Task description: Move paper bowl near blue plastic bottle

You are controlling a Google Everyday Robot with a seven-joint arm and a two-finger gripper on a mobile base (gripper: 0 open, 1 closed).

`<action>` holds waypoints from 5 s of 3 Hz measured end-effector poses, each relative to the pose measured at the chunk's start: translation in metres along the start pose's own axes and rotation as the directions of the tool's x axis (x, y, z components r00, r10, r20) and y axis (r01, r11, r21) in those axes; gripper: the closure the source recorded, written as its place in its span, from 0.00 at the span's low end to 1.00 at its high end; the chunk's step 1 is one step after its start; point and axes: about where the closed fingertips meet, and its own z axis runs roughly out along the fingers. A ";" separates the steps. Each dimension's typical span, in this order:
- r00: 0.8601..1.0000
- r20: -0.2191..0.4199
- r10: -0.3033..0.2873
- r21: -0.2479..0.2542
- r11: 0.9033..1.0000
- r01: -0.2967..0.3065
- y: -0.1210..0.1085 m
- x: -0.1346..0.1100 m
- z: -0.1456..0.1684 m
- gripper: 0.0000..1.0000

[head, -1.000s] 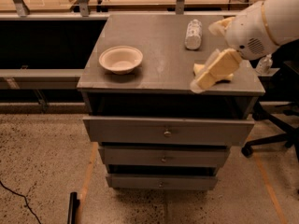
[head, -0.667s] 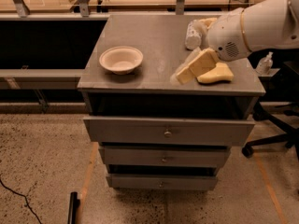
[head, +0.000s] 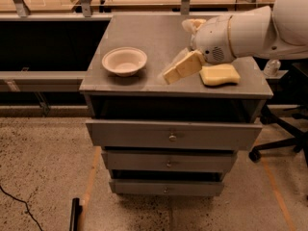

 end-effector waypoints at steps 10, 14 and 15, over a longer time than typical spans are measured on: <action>0.978 -0.117 -0.175 0.105 0.977 0.188 -0.068 0.026 0.109 1.00; 0.943 -0.274 -0.187 0.154 0.960 0.235 -0.113 0.090 0.084 1.00; 0.933 -0.325 -0.152 0.159 0.964 0.213 -0.132 0.120 0.071 0.84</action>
Offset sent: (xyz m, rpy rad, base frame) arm 0.0766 0.1057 -0.0627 -0.0576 0.0003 0.1899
